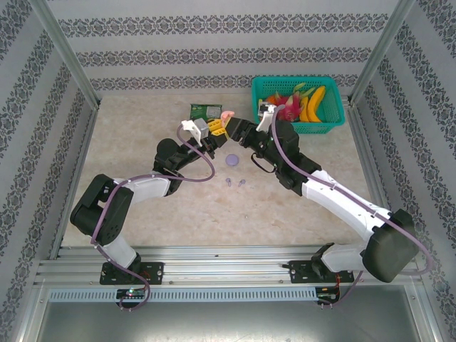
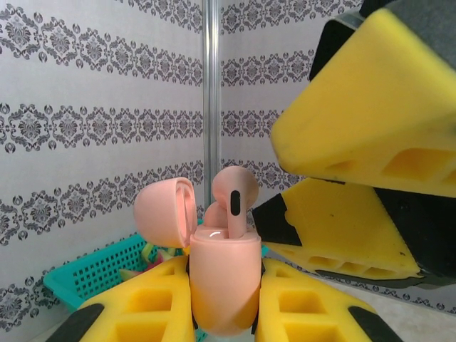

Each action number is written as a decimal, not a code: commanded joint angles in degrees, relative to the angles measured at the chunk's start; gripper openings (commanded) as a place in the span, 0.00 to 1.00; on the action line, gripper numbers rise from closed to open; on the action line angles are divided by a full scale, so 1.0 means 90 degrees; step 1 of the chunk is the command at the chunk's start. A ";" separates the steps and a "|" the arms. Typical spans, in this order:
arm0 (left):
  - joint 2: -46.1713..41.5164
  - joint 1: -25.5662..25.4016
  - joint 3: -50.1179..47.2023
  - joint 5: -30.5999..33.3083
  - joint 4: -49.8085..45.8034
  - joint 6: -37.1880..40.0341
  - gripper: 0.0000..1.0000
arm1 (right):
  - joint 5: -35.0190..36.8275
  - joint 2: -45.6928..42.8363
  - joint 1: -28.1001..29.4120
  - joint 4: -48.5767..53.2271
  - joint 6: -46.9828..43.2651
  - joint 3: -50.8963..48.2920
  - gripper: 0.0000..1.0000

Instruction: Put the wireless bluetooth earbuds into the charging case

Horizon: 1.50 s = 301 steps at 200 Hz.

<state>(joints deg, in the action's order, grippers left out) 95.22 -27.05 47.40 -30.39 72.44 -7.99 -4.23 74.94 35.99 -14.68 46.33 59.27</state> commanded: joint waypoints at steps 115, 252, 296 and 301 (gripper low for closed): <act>-0.0101 -0.0087 0.0011 -0.0246 0.0388 0.0058 0.00 | -0.0657 -0.0088 -0.0434 -0.0088 0.0412 0.0399 0.25; -0.0077 -0.0076 -0.0012 -0.0224 0.0442 0.0019 0.00 | -0.0880 0.0136 -0.0448 -0.0136 0.0448 0.0559 0.31; -0.0082 -0.0081 -0.0024 -0.0223 0.0466 0.0009 0.00 | -0.0751 -0.0183 -0.0565 -0.0096 0.0434 0.0365 0.37; -0.0082 -0.0084 -0.0029 -0.0229 0.0466 0.0009 0.00 | -0.0759 -0.0221 -0.0579 -0.0065 0.0437 0.0349 0.37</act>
<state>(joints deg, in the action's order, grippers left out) 95.22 -27.05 47.35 -31.44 72.75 -7.97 -11.44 76.09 31.70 -14.50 50.70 63.09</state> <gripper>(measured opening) 0.198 0.369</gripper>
